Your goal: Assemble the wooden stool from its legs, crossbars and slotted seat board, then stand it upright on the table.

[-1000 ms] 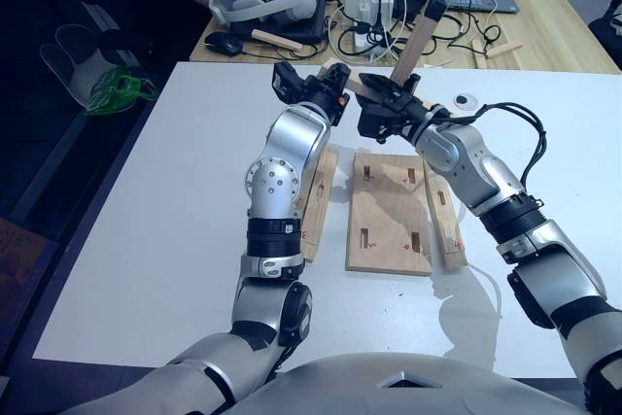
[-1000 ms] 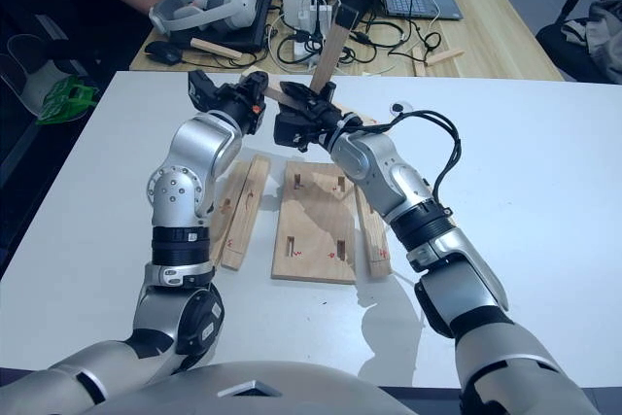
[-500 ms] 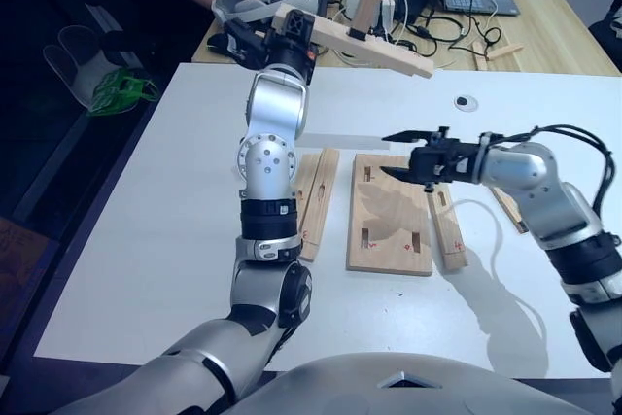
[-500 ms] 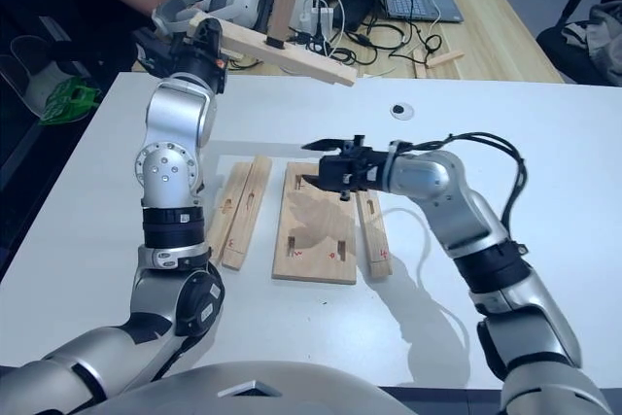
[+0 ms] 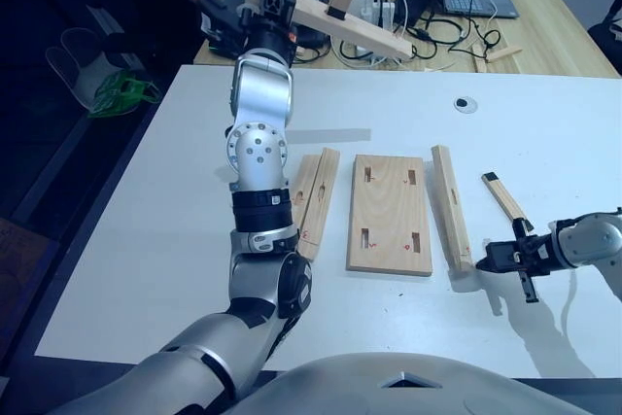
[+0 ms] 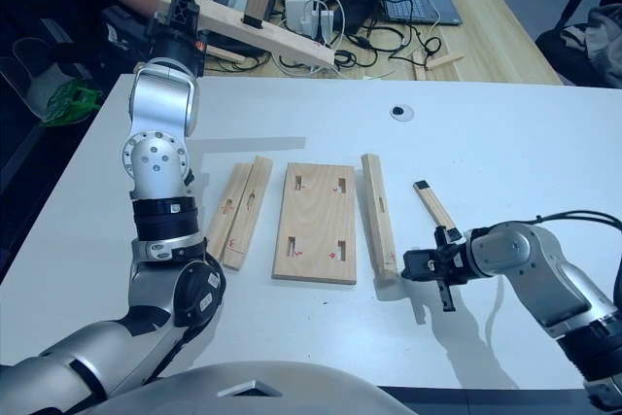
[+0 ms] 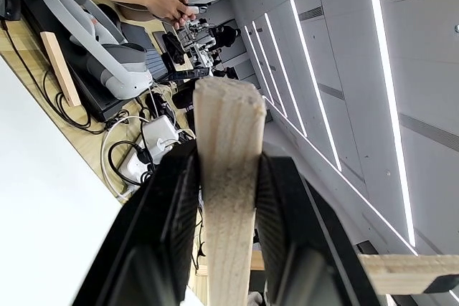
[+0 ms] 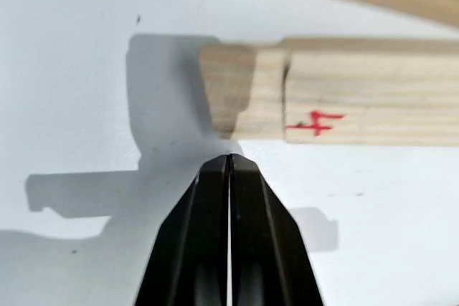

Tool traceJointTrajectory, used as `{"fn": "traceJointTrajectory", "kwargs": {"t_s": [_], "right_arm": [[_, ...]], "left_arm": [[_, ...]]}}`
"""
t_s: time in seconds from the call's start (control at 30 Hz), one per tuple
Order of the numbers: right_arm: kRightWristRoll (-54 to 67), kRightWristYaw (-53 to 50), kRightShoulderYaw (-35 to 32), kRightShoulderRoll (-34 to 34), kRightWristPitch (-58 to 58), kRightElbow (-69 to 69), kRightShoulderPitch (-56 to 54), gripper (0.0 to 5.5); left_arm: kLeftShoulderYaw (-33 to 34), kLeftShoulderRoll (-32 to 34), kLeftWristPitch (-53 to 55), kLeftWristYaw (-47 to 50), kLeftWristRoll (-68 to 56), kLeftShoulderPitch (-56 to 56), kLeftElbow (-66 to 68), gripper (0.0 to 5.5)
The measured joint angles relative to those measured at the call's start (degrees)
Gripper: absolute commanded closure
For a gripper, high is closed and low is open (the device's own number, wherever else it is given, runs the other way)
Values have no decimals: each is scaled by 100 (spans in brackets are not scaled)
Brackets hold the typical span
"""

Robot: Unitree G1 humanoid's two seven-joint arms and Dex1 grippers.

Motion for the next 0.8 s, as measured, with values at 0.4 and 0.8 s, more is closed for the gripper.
{"fn": "traceJointTrajectory", "kwargs": {"t_s": [0.4, 0.8], "right_arm": [[640, 412, 357, 1309, -272, 1178, -881, 550], [1105, 423, 327, 2955, -1157, 3164, -1607, 550]], "left_arm": [[69, -9, 283, -1, 17, -15, 33, 448], [74, -11, 669, 24, 34, -30, -43, 448]]}}
